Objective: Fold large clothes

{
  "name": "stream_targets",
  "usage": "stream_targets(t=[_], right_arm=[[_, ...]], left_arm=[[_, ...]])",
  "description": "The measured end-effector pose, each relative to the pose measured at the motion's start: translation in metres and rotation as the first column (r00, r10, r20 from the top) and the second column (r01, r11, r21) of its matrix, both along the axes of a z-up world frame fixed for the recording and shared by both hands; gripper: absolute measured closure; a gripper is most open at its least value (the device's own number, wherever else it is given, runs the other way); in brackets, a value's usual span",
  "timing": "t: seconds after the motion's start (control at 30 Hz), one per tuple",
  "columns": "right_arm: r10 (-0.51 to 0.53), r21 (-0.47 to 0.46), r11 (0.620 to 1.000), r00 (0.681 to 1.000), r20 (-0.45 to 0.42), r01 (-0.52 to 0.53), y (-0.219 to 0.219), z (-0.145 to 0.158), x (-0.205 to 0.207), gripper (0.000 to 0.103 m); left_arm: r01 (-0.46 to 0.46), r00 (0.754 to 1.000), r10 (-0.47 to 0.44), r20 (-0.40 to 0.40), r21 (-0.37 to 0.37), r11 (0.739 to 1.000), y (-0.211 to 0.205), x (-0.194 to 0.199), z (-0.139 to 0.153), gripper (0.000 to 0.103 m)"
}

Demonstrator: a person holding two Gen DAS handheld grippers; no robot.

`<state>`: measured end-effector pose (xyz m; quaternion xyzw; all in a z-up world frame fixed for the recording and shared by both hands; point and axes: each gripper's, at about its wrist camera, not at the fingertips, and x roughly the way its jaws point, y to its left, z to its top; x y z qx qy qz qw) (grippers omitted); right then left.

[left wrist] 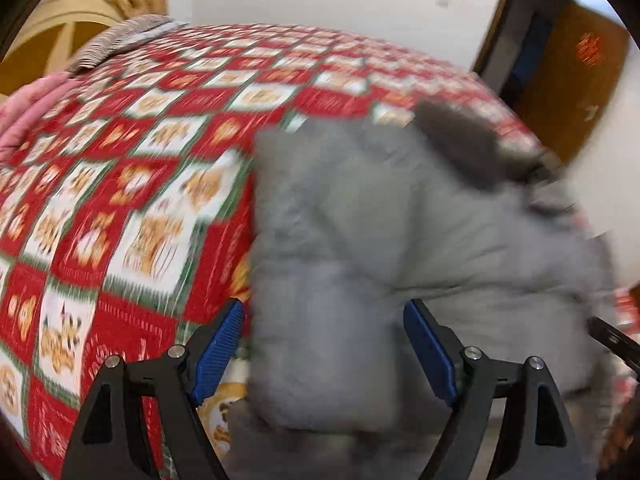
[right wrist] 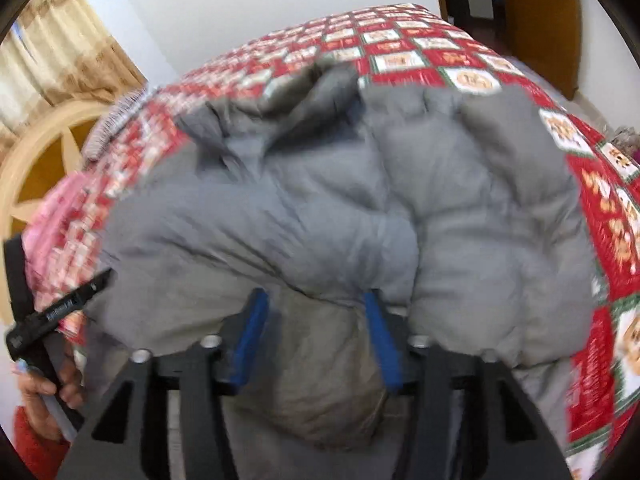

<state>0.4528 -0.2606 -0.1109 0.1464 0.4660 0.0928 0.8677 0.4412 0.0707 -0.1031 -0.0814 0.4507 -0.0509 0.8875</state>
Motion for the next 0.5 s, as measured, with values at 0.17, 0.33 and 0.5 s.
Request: stream_targets(t=[0.17,0.33,0.5], right_arm=[[-0.012,0.043,0.999,0.998,0.067,0.009,-0.025,0.065,0.052,0.031],[-0.101,0.069,0.992,0.995,0.000,0.101,-0.045,0.054,0.129,0.030],[-0.069,0.029,0.997,0.996,-0.056,0.070,-0.034,0.022,0.178,0.030]], left_arm=[[0.019,0.994,-0.009,0.105,-0.091,0.996,-0.002,0.046,0.085,0.012],[0.055,0.998,-0.052,0.044,-0.075,0.996,-0.029,0.128,0.099,0.009],[0.039,0.994,-0.049,-0.096,-0.107,0.994,-0.062,0.200,0.044,0.009]])
